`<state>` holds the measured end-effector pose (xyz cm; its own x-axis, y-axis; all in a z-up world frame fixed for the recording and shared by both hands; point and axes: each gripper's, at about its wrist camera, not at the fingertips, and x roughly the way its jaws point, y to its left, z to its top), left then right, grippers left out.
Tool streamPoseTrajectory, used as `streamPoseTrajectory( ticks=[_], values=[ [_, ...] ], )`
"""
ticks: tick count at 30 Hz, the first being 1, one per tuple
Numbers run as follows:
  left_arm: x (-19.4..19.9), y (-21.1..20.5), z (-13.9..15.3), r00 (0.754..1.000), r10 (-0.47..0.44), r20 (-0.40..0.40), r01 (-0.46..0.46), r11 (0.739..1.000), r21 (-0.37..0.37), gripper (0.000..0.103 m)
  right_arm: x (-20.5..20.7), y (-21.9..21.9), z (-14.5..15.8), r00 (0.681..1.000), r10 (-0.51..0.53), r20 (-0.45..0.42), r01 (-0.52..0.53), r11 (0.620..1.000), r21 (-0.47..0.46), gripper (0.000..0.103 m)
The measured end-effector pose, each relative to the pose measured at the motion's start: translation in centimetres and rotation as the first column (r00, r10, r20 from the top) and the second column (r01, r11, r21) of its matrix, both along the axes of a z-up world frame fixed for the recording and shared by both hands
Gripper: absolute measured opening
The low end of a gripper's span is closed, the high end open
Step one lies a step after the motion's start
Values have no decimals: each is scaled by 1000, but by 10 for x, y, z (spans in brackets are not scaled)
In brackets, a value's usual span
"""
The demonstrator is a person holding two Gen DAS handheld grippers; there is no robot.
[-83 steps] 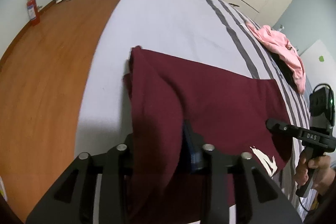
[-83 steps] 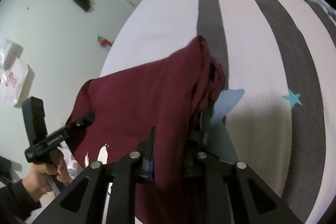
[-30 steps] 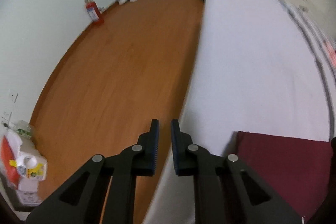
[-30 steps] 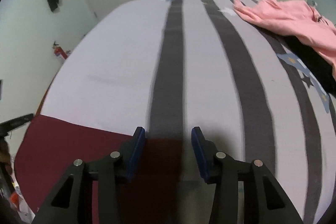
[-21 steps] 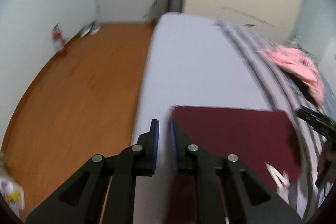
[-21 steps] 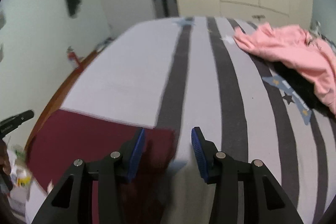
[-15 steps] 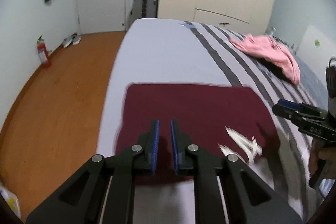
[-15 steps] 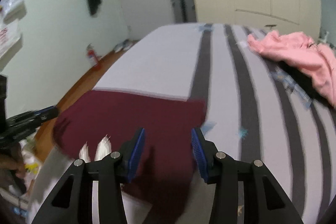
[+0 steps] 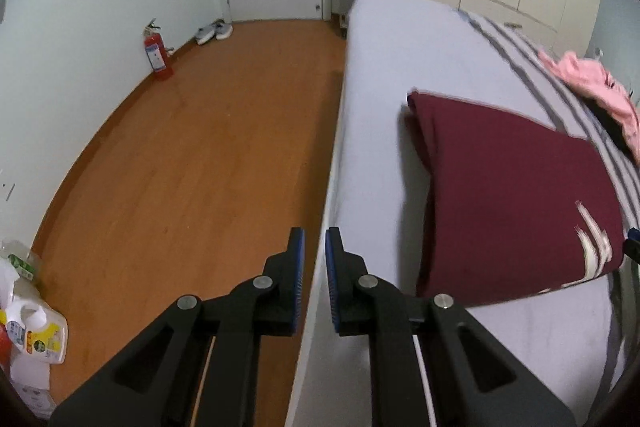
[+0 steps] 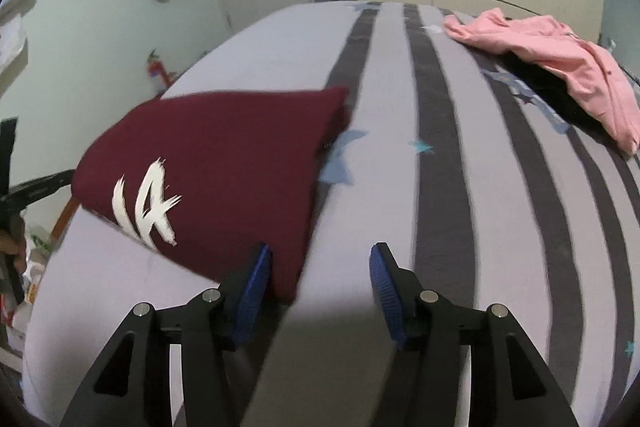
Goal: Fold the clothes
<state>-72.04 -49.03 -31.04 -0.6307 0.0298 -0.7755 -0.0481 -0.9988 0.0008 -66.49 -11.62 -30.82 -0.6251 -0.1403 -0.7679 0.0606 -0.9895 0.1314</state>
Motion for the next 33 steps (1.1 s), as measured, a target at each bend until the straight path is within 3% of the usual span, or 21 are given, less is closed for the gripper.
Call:
streamPoseTrajectory(
  ticks=[4,8,14,17,19,21,26,29,33],
  values=[
    [19,18,13,999,-47,-16,47,998,29,10,-3,20,6,998,-58,-11,58,998,-3,47],
    [44,42,24,994,-102,-42,104,993,59,10,-3,24,8,998,-54,-15,54,998,13,47],
    [87,56,45,997,-68,-44,74,984,160,16,30,13,17,1000,-17,-11,17,1000,-7,47],
    [122,68,57,998,-37,-42,44,981,191,31,57,8,30,999,25,-29,-26,999,-22,49],
    [149,79,65,998,-13,-53,23,983,183,51,79,6,42,997,61,-50,-63,998,-23,49],
    [175,89,73,998,21,-66,-10,986,168,59,98,6,55,994,90,-67,-91,996,-13,52],
    [241,116,100,992,102,-74,-86,977,193,68,149,17,90,983,140,-117,-140,990,12,70],
    [284,133,119,985,147,-93,-128,974,188,77,178,32,112,978,155,-141,-158,987,-6,73],
    [343,158,142,974,192,-116,-169,969,182,96,222,58,140,967,180,-182,-187,982,-20,84]
  ],
)
